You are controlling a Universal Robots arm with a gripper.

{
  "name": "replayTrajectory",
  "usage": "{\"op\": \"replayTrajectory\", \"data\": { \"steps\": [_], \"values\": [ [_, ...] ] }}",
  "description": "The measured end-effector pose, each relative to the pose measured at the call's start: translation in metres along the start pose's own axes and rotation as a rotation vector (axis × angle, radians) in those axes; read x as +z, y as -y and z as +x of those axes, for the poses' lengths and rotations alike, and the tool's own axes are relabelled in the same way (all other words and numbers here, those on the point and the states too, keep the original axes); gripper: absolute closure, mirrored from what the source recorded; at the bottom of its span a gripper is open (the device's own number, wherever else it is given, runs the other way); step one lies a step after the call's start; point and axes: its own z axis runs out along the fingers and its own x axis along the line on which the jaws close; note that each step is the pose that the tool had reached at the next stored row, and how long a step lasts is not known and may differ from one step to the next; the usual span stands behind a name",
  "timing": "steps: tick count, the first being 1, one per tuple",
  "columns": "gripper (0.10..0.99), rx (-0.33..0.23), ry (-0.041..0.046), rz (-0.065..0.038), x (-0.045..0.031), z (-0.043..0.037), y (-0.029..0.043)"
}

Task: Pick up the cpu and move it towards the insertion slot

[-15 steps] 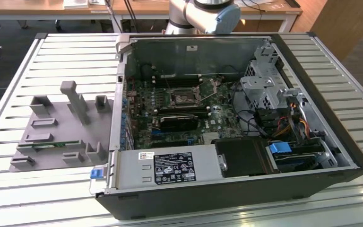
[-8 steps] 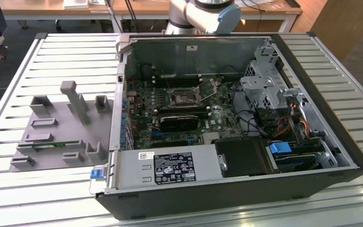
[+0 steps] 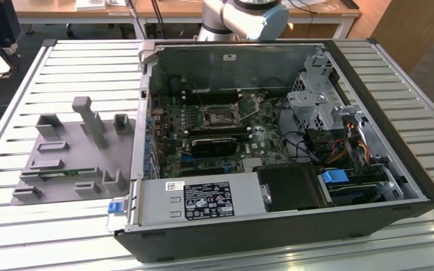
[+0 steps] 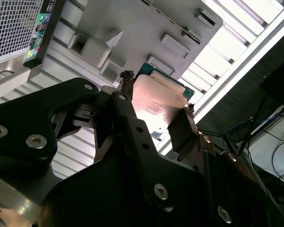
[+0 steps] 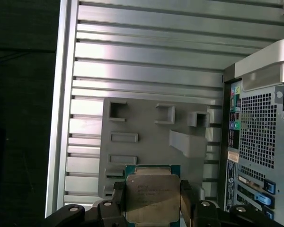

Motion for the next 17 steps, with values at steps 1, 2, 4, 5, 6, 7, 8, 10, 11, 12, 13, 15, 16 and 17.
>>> {"op": "replayTrajectory", "data": {
  "steps": [1, 2, 4, 5, 6, 7, 8, 10, 11, 12, 13, 15, 16, 17],
  "values": [
    [0.545, 0.000, 0.0000, 0.000, 0.0002, -0.0025, 0.0001],
    [0.545, 0.000, 0.0001, 0.000, 0.0004, -0.0053, 0.0003],
    [0.545, 0.000, 0.0001, 0.000, 0.0007, -0.0104, 0.0005],
    [0.545, 0.000, 0.0001, 0.000, 0.0009, -0.0128, 0.0006],
    [0.545, 0.000, 0.0001, 0.000, 0.0010, -0.0153, 0.0008],
    [0.545, 0.000, -0.0001, 0.000, 0.0011, -0.0177, 0.0009],
    [0.545, 0.000, 0.0001, 0.000, 0.0013, -0.0201, 0.0010],
    [0.545, 0.000, 0.0000, 0.000, 0.0016, -0.0248, 0.0012],
    [0.545, 0.000, 0.0002, 0.000, 0.0018, -0.0274, 0.0013],
    [0.545, 0.000, 0.0001, 0.000, 0.0019, -0.0297, 0.0014],
    [0.545, 0.000, 0.0001, 0.000, 0.0021, -0.0321, 0.0016],
    [0.545, 0.000, 0.0000, 0.000, 0.0023, -0.0369, 0.0018],
    [0.545, 0.000, 0.0001, 0.000, 0.0025, -0.0393, 0.0019],
    [0.545, 0.000, 0.0001, 0.000, 0.0027, -0.0418, 0.0020]
  ]
}}
